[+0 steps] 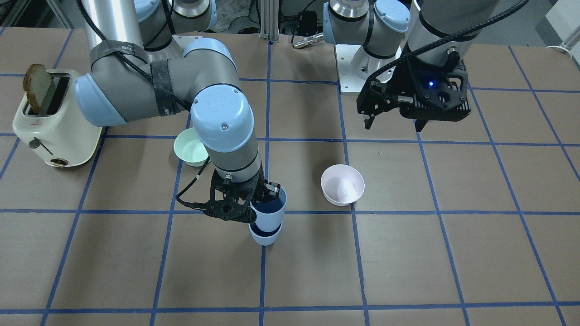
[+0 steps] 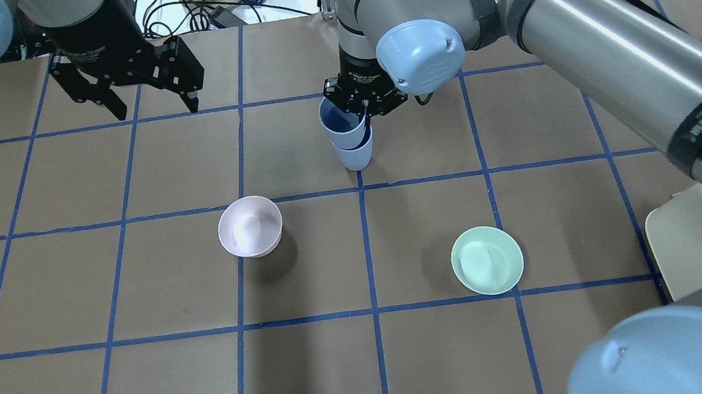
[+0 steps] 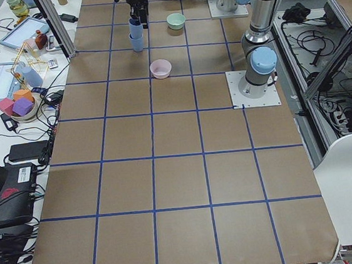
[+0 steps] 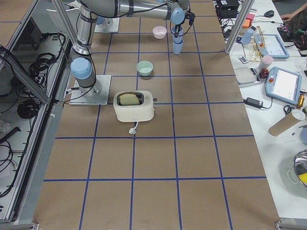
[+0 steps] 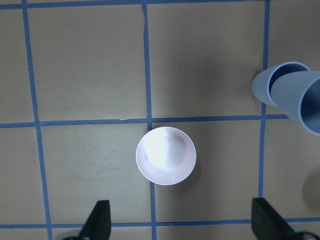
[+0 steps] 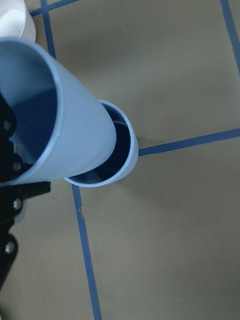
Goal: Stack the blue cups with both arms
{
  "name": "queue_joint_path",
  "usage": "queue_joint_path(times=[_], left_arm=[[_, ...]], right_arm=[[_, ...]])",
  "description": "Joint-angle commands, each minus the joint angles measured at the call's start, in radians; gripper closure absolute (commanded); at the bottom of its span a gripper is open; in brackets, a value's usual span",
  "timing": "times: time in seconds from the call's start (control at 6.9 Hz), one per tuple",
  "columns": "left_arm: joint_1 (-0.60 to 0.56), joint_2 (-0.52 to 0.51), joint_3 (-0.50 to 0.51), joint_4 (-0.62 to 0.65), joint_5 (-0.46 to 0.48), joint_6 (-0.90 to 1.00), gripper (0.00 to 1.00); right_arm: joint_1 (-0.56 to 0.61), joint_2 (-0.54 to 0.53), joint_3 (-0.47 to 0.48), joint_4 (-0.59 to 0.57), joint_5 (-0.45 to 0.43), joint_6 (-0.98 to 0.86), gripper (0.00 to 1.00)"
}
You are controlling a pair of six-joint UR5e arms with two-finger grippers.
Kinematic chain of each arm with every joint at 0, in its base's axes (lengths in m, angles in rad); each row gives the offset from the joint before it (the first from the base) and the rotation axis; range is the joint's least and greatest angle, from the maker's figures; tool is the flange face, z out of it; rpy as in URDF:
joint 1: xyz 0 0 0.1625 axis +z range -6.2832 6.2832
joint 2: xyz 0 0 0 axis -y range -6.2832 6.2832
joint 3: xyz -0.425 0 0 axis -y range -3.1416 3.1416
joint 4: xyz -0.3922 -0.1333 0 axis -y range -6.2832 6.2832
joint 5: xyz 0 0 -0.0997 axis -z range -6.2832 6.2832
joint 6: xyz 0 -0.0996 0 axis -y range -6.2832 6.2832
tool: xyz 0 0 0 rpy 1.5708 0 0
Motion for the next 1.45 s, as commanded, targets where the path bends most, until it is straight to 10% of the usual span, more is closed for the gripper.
queue_joint_path(times=[0.0, 0.14, 0.43, 1.3], left_arm=[[0.010, 0.012, -0.031, 0.055, -0.003, 0.017, 0.00], [0.009, 0.016, -0.046, 0.058, -0.006, 0.021, 0.00], [0.009, 0.016, -0.052, 0.079, -0.003, 0.014, 0.00], [0.009, 0.016, -0.052, 0.109, -0.007, 0.003, 0.00]], right_arm=[[-0.004, 0.008, 0.009, -0.002, -0.001, -0.008, 1.00], [-0.008, 0.011, 0.004, -0.011, -0.001, -0.014, 0.99], [-0.023, 0.028, -0.008, -0.051, -0.056, -0.017, 0.02], [-0.266, -0.200, -0.068, 0.295, -0.075, -0.540, 0.00]])
